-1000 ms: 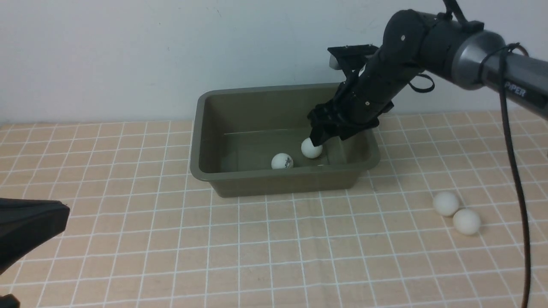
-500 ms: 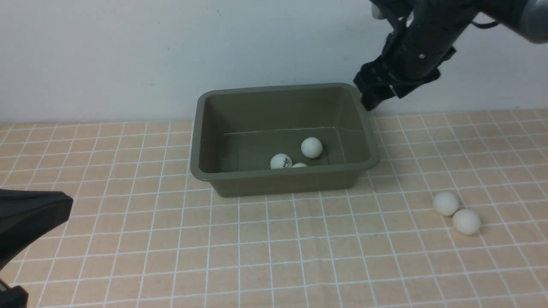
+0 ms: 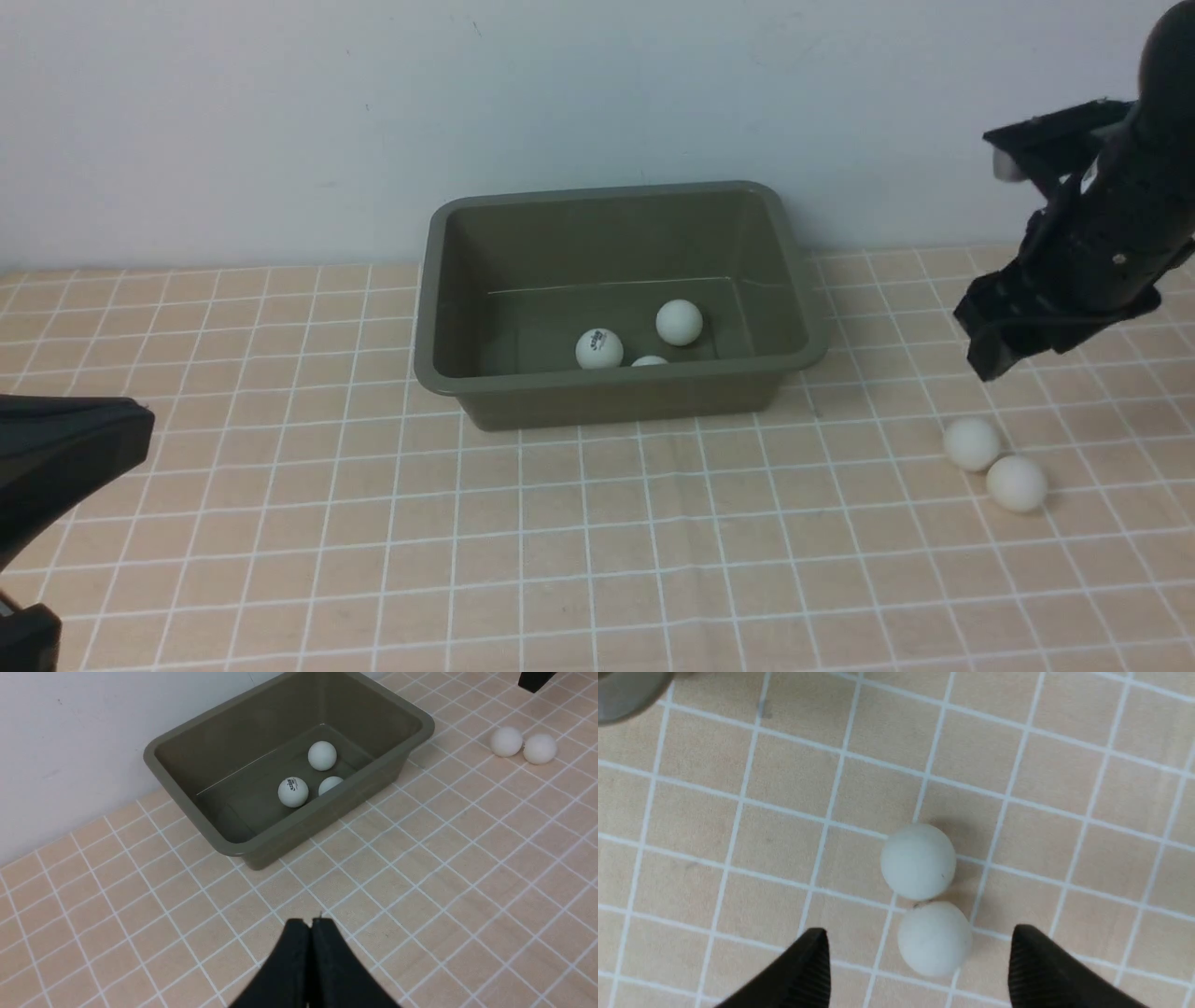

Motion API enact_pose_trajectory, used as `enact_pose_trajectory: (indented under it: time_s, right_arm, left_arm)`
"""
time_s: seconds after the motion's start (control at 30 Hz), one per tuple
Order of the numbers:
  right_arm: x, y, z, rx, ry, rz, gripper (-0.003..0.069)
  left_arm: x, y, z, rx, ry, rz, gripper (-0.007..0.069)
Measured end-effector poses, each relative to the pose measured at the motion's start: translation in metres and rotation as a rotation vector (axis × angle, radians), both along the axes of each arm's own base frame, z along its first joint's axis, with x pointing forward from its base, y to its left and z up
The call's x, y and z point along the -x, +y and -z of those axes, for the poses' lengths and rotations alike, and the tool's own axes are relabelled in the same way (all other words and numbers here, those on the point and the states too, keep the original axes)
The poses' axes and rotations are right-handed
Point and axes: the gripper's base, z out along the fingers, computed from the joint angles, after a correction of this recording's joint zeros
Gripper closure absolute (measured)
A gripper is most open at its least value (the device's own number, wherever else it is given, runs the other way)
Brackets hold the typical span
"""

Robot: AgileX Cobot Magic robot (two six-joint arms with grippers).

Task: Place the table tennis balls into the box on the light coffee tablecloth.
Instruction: 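Reach for and grasp a ping pong ball on the table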

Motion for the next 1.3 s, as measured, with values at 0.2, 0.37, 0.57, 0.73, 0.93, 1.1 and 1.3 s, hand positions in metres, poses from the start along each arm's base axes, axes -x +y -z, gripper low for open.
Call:
enact_pose_trajectory:
  time_s: [0.2,0.37,0.57,0.73,0.93,1.1,1.3]
  right_arm:
    - [-0.014,0.001,0.032,0.015,0.042,-0.009,0.0193]
    - [-0.021,0.002,0.054,0.024,0.07,-0.013,0.0193]
    - [-0.027,0.003,0.076,0.032,0.11,-0.018,0.0193]
    - [-0.029,0.003,0.089,0.036,0.133,-0.021,0.0193]
    - [-0.033,0.003,0.102,0.039,0.158,-0.021,0.0226]
    - [-0.042,0.005,0.09,0.036,0.135,-0.019,0.0295]
    - [-0.065,0.012,0.032,-0.025,0.048,0.007,0.0295]
  left_arm:
    - [0.0,0.0,0.0,0.0,0.001,0.0,0.0693]
    - [0.0,0.0,0.0,0.0,0.001,0.0,0.0693]
    - [0.0,0.0,0.0,0.0,0.001,0.0,0.0693]
    - [0.0,0.0,0.0,0.0,0.001,0.0,0.0693]
    - [0.0,0.0,0.0,0.0,0.001,0.0,0.0693]
    - [0.0,0.0,0.0,0.0,0.001,0.0,0.0693]
    - [0.0,0.0,0.0,0.0,0.001,0.0,0.0693]
